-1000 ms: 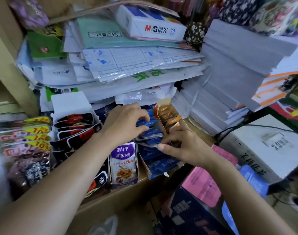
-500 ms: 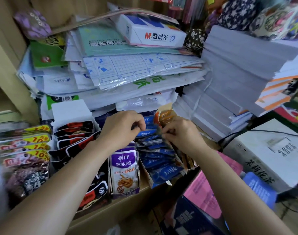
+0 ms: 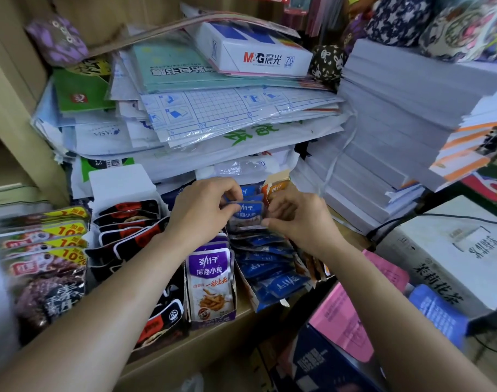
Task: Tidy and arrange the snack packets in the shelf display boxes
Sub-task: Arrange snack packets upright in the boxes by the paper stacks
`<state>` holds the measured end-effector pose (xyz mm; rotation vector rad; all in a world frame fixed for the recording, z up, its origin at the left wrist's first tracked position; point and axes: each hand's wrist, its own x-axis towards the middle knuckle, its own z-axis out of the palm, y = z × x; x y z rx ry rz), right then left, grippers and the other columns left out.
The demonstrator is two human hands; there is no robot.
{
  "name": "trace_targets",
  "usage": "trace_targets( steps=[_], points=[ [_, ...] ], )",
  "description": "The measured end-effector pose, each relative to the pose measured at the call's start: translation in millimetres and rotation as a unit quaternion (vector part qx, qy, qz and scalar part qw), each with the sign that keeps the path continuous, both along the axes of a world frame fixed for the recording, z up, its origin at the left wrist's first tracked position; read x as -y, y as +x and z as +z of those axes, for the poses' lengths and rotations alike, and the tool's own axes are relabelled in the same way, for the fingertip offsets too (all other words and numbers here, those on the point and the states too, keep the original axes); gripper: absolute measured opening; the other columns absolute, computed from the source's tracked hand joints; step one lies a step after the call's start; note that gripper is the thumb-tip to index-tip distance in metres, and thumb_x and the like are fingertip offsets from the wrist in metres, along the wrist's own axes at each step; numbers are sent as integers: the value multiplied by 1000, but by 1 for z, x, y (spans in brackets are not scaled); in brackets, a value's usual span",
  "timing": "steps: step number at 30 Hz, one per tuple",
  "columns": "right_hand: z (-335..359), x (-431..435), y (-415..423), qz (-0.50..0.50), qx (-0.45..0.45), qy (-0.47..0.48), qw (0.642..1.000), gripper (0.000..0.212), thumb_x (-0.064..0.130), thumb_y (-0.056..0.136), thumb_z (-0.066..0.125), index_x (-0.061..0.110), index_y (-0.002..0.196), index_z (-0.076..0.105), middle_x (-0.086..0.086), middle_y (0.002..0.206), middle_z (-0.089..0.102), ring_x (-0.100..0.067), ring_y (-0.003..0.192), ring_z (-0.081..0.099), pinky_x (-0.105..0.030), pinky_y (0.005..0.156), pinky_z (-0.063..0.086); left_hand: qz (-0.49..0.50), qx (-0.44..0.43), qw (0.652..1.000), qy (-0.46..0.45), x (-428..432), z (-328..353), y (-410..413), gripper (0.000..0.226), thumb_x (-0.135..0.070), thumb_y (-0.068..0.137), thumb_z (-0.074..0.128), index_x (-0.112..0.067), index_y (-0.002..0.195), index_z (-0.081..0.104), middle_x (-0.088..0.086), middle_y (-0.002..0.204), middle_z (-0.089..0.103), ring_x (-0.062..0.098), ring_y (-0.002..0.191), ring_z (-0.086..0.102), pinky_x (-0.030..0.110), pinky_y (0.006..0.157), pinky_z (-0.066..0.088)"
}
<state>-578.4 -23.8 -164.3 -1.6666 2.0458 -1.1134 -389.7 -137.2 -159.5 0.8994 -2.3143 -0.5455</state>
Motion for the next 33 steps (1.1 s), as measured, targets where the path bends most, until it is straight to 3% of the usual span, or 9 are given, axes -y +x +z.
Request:
trace_targets(
  steps=[4, 6, 9, 14, 18, 23, 26, 29, 33],
  points=[
    [-4, 1, 4, 44, -122, 71, 989, 39, 56, 67, 82, 37, 100, 74, 21, 87, 64, -2, 80, 61, -36, 77, 56, 10, 5, 1000, -9, 0, -1, -1, 23, -17, 84, 77, -33, 78, 61, -19, 82, 65, 1, 75, 63, 28, 64, 50],
    [-3, 4, 7, 57, -135, 87, 985, 47, 64, 66, 78, 41, 106, 73, 23, 92, 67, 1, 83, 61, -25, 79, 52, 9, 21, 1000, -10, 2, -2, -1, 25, -11, 83, 72, -34, 73, 66, -17, 85, 64, 4, 76, 61, 32, 66, 51],
    [2, 1, 11, 81, -141, 88, 983, 42, 49, 70, 86, 32, 108, 77, 21, 93, 66, 7, 77, 54, -1, 70, 36, -5, 26, 1000, 2, 3, -2, -1, 26, -13, 86, 73, -36, 74, 72, -16, 91, 65, 6, 80, 61, 39, 72, 54],
    [-4, 1, 15, 58, -167, 41, 983, 15, 38, 88, 74, 27, 98, 80, 15, 92, 72, 1, 77, 51, -4, 66, 36, -19, 16, 999, 25, 4, -2, -1, 25, -12, 87, 73, -36, 78, 77, -16, 94, 66, 5, 82, 64, 42, 76, 56],
    [-6, 4, 6, 21, -107, 10, 994, 12, 30, 95, 68, 24, 93, 77, 10, 84, 72, -7, 74, 63, -29, 70, 53, -24, 18, 998, 61, 7, 2, 0, 36, -8, 92, 63, -40, 84, 77, -18, 100, 68, 4, 89, 64, 42, 83, 55],
    [10, -4, -6, -63, 56, -47, 995, 15, 16, 98, 62, 13, 91, 75, 7, 79, 71, -1, 67, 62, -17, 59, 48, -55, -19, 980, 190, 1, 16, 1, 26, -39, 82, 51, -45, 83, 76, -20, 105, 67, 4, 102, 61, 47, 100, 46],
    [11, -8, -10, -92, 149, -48, 983, 17, 16, 99, 62, 14, 88, 74, -1, 76, 73, -8, 62, 61, -29, 60, 50, -65, 6, 980, 188, -2, 15, 3, 31, -58, 69, 61, -45, 93, 75, -19, 103, 64, 0, 92, 61, 44, 93, 50],
    [13, -10, -10, -89, 246, -59, 963, 19, 12, 100, 60, 12, 86, 72, -4, 80, 76, -14, 65, 64, -29, 62, 54, -50, 20, 986, 156, -2, 12, 3, 30, -50, 72, 82, -38, 98, 72, -17, 104, 65, 2, 88, 63, 41, 86, 54],
    [16, -11, -7, -84, 336, -67, 936, 22, 8, 101, 56, 7, 85, 70, -6, 83, 77, -21, 74, 69, -28, 68, 61, -30, 6, 988, 148, -5, 12, 0, 25, -35, 75, 87, -33, 92, 69, -16, 91, 72, 2, 81, 66, 36, 78, 56]
  ],
)
